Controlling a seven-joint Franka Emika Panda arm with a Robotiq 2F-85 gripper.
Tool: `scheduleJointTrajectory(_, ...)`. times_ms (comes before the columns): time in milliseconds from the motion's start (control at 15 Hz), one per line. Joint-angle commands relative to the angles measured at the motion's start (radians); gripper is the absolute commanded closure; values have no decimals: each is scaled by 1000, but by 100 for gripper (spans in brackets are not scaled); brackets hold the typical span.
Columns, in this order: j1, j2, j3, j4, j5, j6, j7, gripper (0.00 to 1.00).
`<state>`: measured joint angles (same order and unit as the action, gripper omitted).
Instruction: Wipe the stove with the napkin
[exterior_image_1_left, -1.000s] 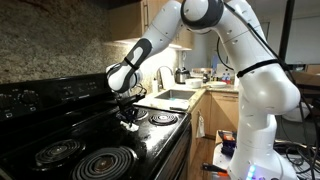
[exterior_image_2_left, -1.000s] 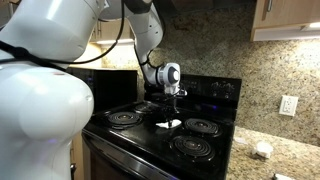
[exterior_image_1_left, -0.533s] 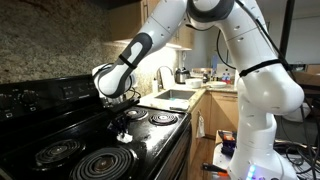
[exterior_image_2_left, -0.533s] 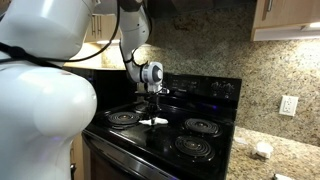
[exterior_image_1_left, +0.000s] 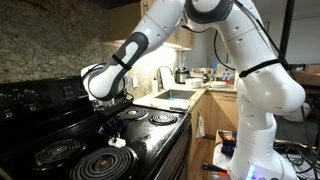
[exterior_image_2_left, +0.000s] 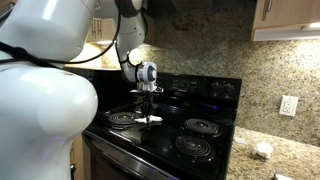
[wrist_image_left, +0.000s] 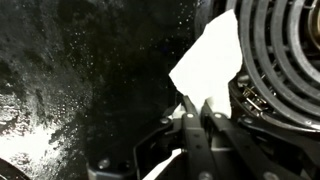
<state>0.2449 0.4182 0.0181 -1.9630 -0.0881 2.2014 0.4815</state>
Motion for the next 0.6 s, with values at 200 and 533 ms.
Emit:
scheduleJointTrajectory(200, -101, 39, 4, -25, 12, 11, -277, 92)
scheduleJointTrajectory(533, -199, 46, -20, -19, 5, 1, -465, 92)
